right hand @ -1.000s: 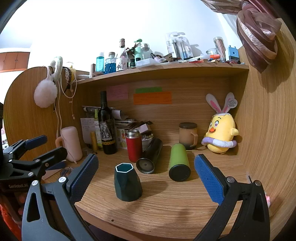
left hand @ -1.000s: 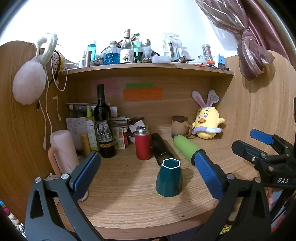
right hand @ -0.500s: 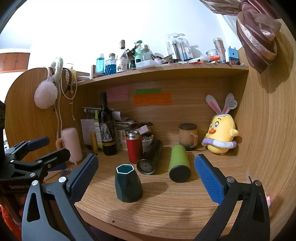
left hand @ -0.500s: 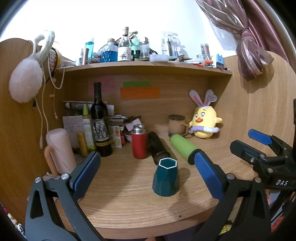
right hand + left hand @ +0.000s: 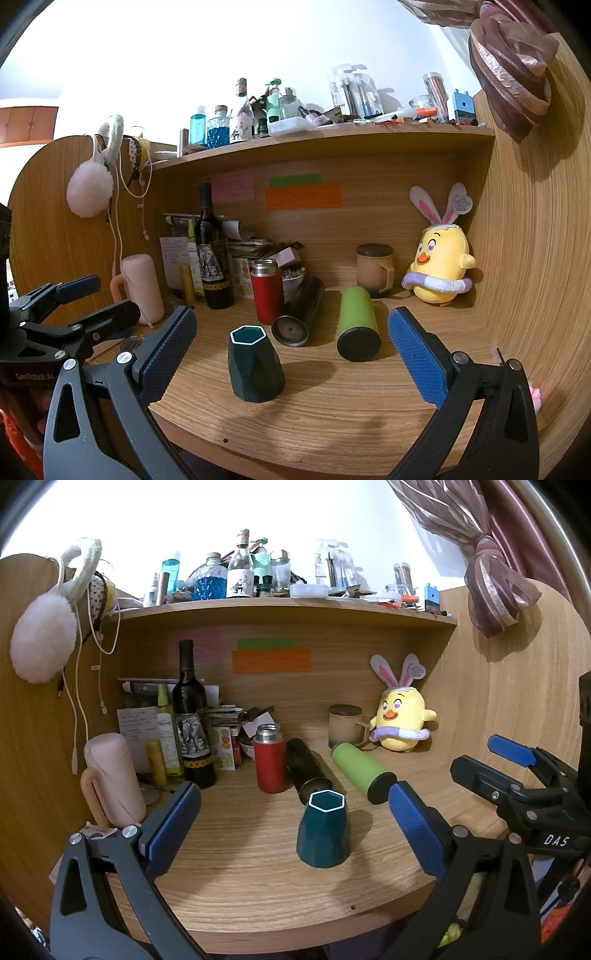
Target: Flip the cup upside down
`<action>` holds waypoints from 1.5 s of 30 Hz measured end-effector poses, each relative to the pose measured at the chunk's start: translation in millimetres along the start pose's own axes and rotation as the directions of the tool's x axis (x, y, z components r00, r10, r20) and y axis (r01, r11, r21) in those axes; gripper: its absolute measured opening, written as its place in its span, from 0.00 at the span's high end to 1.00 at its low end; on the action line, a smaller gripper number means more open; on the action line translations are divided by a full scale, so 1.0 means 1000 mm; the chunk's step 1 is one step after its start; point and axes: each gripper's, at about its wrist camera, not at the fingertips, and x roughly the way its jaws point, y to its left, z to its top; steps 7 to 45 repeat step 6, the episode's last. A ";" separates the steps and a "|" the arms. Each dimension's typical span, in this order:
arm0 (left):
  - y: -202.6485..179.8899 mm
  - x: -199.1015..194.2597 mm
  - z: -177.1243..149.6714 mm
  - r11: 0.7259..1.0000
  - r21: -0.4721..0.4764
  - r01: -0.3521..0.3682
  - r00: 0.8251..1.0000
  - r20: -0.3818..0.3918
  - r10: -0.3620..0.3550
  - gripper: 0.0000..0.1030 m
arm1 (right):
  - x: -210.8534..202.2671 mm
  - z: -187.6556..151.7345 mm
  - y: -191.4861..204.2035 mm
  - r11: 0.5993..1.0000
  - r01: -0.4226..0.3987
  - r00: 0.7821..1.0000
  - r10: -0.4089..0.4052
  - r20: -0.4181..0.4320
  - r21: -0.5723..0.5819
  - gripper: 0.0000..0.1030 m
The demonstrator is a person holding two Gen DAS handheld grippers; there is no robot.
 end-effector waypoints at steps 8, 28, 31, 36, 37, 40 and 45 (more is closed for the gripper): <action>-0.001 0.000 0.000 1.000 0.000 0.002 1.000 -0.001 -0.002 0.00 | 0.000 -0.001 0.000 1.000 0.000 1.000 0.000 -0.003 0.002 0.00; -0.001 0.000 0.000 1.000 0.000 0.002 1.000 -0.001 -0.002 0.00 | 0.000 -0.001 0.000 1.000 0.000 1.000 0.000 -0.003 0.002 0.00; -0.001 0.000 0.000 1.000 0.000 0.002 1.000 -0.001 -0.002 0.00 | 0.000 -0.001 0.000 1.000 0.000 1.000 0.000 -0.003 0.002 0.00; -0.001 0.000 0.000 1.000 0.000 0.002 1.000 -0.001 -0.002 0.00 | 0.000 -0.001 0.000 1.000 0.000 1.000 0.000 -0.003 0.002 0.00; -0.001 0.000 0.000 1.000 0.000 0.002 1.000 -0.001 -0.002 0.00 | 0.000 -0.001 0.000 1.000 0.000 1.000 0.000 -0.003 0.002 0.00; -0.001 0.000 0.000 1.000 0.000 0.002 1.000 -0.001 -0.002 0.00 | 0.000 -0.001 0.000 1.000 0.000 1.000 0.000 -0.003 0.002 0.00; -0.001 0.000 0.000 1.000 0.000 0.002 1.000 -0.001 -0.002 0.00 | 0.000 -0.001 0.000 1.000 0.000 1.000 0.000 -0.003 0.002 0.00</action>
